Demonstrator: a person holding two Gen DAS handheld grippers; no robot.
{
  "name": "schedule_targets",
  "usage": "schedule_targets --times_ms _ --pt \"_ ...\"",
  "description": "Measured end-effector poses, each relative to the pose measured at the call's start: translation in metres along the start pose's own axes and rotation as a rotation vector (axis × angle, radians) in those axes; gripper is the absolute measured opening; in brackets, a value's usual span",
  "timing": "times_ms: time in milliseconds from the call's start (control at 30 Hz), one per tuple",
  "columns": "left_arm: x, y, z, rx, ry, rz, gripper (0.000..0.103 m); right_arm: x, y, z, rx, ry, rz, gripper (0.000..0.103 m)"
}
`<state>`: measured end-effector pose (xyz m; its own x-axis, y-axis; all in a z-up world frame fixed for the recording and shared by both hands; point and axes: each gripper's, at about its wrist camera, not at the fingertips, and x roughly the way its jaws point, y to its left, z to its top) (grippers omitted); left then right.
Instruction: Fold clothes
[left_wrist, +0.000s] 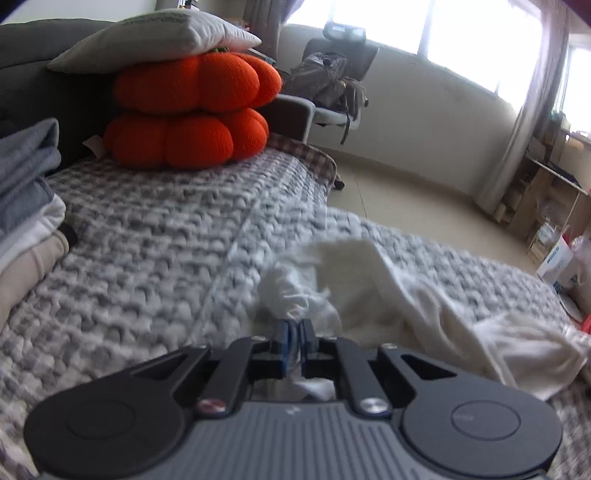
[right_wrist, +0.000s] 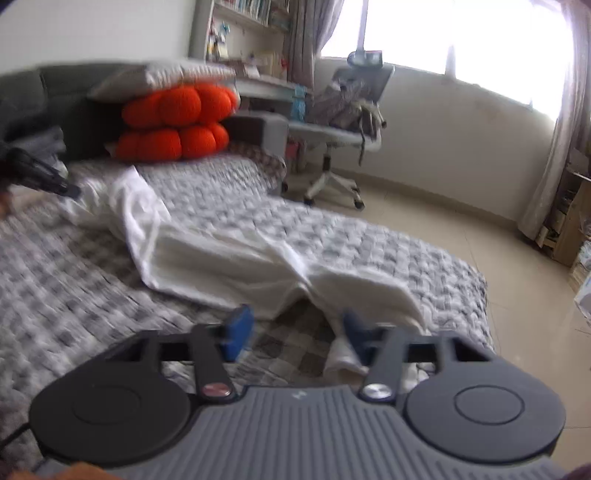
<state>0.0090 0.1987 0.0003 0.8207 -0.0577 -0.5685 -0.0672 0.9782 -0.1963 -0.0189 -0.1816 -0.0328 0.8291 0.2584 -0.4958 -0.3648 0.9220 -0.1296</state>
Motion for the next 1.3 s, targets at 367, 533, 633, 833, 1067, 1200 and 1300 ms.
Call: schedule_targets --times_ms 367,533,633,833,1067,1200,1300 --pt "-0.025 0.019 0.003 -0.012 -0.066 0.016 0.005 -0.043 -0.031 -0.002 0.108 -0.115 -0.097 0.0" --pt "-0.03 0.024 0.004 -0.013 -0.072 0.0 0.01 -0.066 -0.032 0.01 0.016 -0.122 -0.056 0.001" --pt "-0.015 0.024 -0.003 -0.041 -0.023 -0.047 0.021 -0.05 -0.025 0.003 -0.029 -0.049 -0.093 0.028" --pt "0.014 0.016 -0.012 -0.045 0.041 -0.106 0.047 -0.019 -0.024 -0.014 0.018 0.037 -0.078 0.049" --pt "0.014 0.015 -0.004 0.003 -0.027 -0.08 0.012 -0.038 -0.031 0.004 0.079 -0.067 -0.155 0.005" --pt "-0.029 0.043 0.021 -0.1 -0.127 -0.088 0.01 -0.096 -0.053 0.029 0.171 -0.253 -0.163 0.005" --pt "-0.068 0.055 0.039 -0.116 -0.222 -0.066 0.009 -0.139 -0.063 0.045 0.203 -0.38 -0.148 0.005"
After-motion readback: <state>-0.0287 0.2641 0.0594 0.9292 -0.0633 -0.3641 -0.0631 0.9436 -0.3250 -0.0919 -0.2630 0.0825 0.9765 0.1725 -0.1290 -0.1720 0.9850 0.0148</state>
